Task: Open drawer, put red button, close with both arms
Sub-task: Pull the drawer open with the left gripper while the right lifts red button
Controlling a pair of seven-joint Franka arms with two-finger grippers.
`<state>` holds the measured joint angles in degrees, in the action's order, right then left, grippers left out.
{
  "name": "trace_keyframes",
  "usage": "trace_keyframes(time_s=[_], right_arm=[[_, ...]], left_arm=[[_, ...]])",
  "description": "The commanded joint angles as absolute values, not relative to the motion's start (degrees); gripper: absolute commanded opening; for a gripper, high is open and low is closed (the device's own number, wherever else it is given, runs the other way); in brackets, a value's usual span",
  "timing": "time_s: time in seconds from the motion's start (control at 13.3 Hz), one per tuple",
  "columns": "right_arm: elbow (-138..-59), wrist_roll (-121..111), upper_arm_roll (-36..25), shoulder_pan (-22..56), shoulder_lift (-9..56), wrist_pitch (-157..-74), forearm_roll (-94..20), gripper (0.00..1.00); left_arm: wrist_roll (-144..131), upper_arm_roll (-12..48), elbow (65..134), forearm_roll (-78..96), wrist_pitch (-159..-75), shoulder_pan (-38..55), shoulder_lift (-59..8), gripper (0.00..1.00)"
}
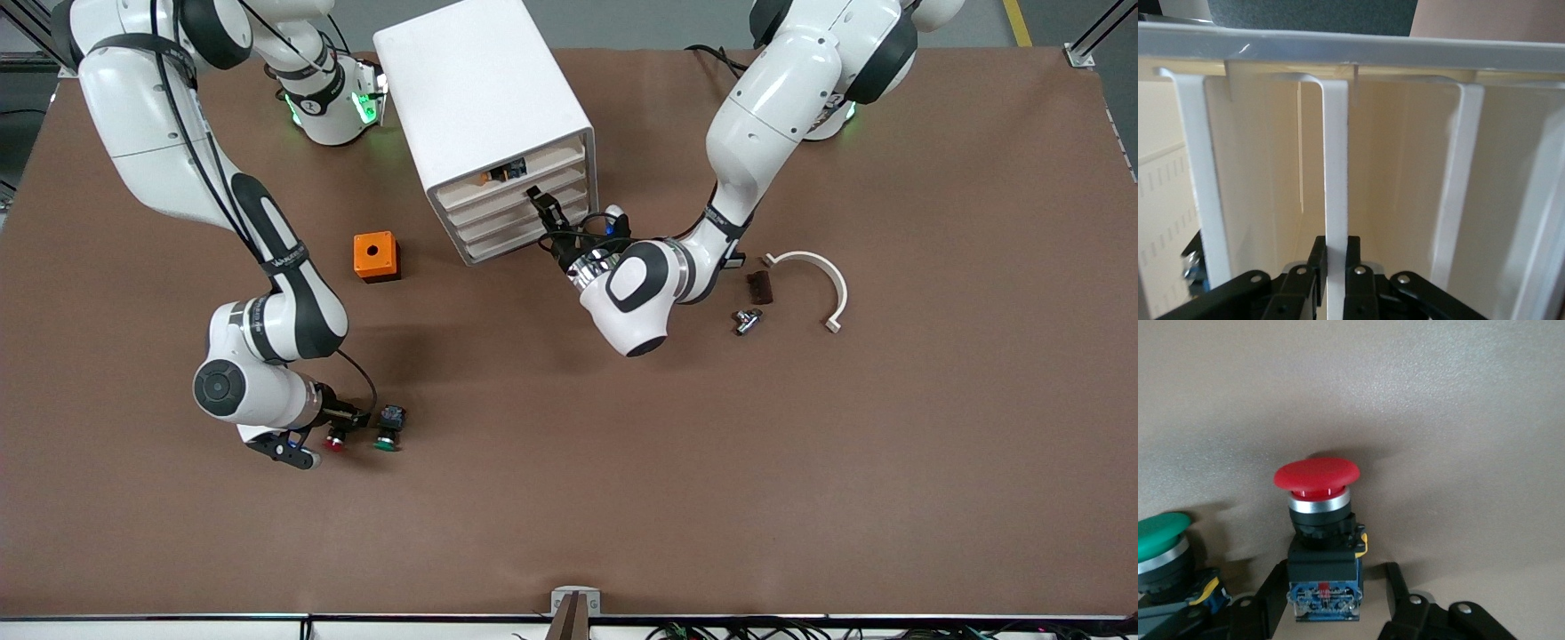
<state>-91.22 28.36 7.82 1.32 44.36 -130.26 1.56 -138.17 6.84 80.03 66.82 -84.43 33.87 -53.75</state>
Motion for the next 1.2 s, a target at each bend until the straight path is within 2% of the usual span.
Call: trace_keyframes(time_s=[0.0, 0.38, 0.53, 0.6, 0.68, 0.75, 1.13], right_arm=[[-90.79, 28.04, 8.61, 0.88, 44.65, -130.61, 2.46, 0.42], [-90.53, 28.04, 8.61, 0.97, 44.3, -130.52, 2.46, 0.12], [-90.35, 28.04, 8.61, 1.05, 43.77, -130.43, 2.81, 0.08], [-89.66, 28.04, 8.61, 1.14, 42.99, -130.08, 3.86, 0.06], [-89.39, 28.04, 8.61, 1.66, 42.2, -129.12, 5.09, 0.06], [-89.21, 28.04, 8.53, 2.37, 40.88, -127.72, 6.32, 0.06], [-86.57, 30.22, 9.05, 6.15, 33.85, -115.95, 7.39, 0.05]], left_arm=[[-136.25, 6.33, 76.73, 67.94, -84.2, 28.76, -54.49, 0.01], [-127.11, 6.33, 75.5, 68.03, -84.9, 21.81, -54.58, 0.02], [-126.3, 6.33, 75.41, 67.94, -87.26, 21.36, -54.58, 0.08], [-126.3, 6.33, 75.32, 68.03, -87.8, 21.36, -54.49, 0.21], [-126.39, 6.33, 75.32, 67.94, -87.8, 21.36, -54.32, 0.62], [-126.47, 6.33, 75.32, 67.42, -87.45, 21.1, -53.88, 0.99], [-123.42, 6.15, 73.22, 60.6, -83.86, 15.22, -51.08, 0.99]])
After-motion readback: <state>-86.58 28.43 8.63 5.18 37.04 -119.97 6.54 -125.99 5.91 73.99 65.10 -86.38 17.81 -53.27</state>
